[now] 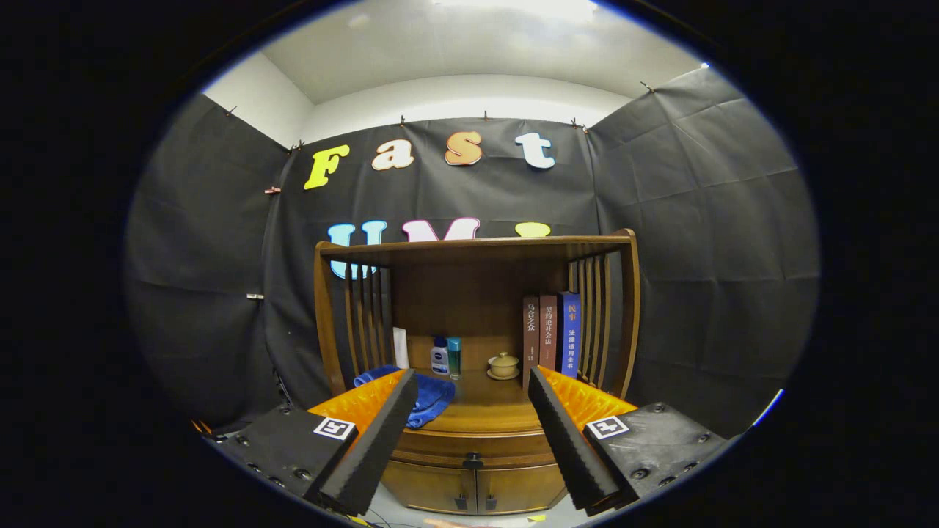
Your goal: Pull open the drawer, take out the items inside it, and place them on the countertop above the cabinet.
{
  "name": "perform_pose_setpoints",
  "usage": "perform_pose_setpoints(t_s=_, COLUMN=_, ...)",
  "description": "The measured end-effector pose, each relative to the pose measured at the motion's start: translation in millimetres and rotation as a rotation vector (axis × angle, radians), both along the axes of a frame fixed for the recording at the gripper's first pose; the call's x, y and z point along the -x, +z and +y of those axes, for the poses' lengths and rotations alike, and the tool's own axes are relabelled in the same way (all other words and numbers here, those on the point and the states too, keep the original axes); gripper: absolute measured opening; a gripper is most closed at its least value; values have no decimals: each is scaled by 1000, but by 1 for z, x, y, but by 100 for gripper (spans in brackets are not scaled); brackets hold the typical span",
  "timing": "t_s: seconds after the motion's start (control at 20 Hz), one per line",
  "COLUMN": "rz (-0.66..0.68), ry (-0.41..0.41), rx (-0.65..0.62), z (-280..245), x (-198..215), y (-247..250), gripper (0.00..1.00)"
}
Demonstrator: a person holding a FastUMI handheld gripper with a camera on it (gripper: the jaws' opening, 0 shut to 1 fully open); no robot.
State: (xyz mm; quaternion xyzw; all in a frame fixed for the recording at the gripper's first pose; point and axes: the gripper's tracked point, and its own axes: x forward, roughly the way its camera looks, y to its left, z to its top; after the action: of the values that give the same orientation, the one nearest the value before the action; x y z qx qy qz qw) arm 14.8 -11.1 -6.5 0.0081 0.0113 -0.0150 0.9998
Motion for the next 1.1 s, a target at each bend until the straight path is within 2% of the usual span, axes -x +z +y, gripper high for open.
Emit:
perform_pose_setpoints(t_s=0.6, rz=3, ry=-4, rx=1, z=-2, x=-8, y=-5, gripper=99)
perform_pose_setpoints(t_s=0.8, rz=28, ry=-17, rx=2, z=-2, x=-14, y=-28, gripper=99)
perform_pose_setpoints(t_s=1.1, rz=119, ry=-33, rx=3, z=-5, x=-32, y=-89, gripper=99)
